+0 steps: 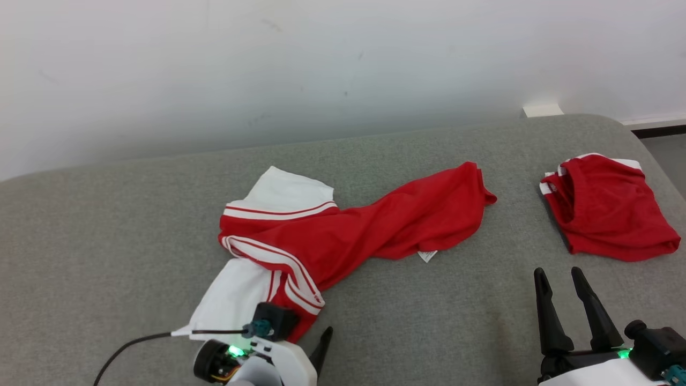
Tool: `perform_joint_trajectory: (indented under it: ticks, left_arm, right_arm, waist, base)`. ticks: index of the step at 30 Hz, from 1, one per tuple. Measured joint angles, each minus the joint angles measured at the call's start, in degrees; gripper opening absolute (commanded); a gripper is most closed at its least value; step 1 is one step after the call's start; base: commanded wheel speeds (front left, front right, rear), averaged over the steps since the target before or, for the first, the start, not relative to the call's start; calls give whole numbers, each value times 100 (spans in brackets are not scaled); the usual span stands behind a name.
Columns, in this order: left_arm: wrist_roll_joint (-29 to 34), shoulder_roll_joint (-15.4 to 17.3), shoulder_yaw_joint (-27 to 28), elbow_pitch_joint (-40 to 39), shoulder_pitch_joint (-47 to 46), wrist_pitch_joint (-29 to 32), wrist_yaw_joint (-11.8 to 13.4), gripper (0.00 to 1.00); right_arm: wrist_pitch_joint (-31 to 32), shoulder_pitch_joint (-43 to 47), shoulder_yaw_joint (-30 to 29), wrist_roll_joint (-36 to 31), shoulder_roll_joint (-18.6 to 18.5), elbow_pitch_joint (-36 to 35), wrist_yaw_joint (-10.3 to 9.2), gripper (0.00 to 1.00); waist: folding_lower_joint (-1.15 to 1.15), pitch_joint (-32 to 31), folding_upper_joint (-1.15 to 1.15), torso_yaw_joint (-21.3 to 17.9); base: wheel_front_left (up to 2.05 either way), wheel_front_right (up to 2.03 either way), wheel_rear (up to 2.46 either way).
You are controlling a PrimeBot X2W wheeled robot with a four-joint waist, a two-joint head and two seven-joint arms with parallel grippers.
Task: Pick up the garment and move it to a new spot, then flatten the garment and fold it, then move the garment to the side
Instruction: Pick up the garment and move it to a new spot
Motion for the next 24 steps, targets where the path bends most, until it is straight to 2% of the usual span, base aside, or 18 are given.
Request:
perform_joint_trajectory:
  ticks: [5, 6, 7, 8, 9, 15, 20, 24]
  left_arm:
    - [101, 62, -4, 472, -307, 333, 258, 100]
    - [188, 81, -37, 526, -366, 368, 308, 78]
    - [210, 91, -62, 566, -402, 391, 331, 47]
    - [238, 96, -89, 612, -433, 413, 367, 26]
    - [299, 116, -136, 657, -468, 423, 425, 0]
    - [357, 177, -196, 836, -537, 510, 498, 0]
    - [98, 162, -122, 668, -443, 293, 278, 0]
    - [-118, 148, -130, 182, -446, 214, -18, 0]
  right_arm:
    - [0, -16, -45, 1, 11, 15, 0, 100]
    - [0, -16, -56, 1, 12, 30, 0, 100]
    - [0, -16, -59, 1, 13, 38, 0, 100]
    - [1, -15, -64, 1, 15, 49, 0, 100]
    - [0, -15, -64, 1, 21, 57, 0, 100]
    - [0, -7, -53, -2, 42, 96, 0, 100]
    - [1, 26, -98, -3, 47, 91, 0, 100]
    - [1, 101, -156, -5, 58, 85, 0, 100]
  waist:
    - [0, 114, 0, -197]
    - [0, 123, 0, -222]
    - [0, 127, 0, -239]
    - [0, 121, 0, -245]
    - [0, 112, 0, -246]
    - [0, -29, 0, -175]
    - [0, -133, 0, -20]
    - [0, -240, 0, 100]
  base:
    - [0, 0, 0]
    - [0, 0, 0]
    - [0, 0, 0]
    - [0, 0, 0]
    - [0, 0, 0]
    - [0, 0, 0]
    - [0, 0, 0]
    - [0, 0, 0]
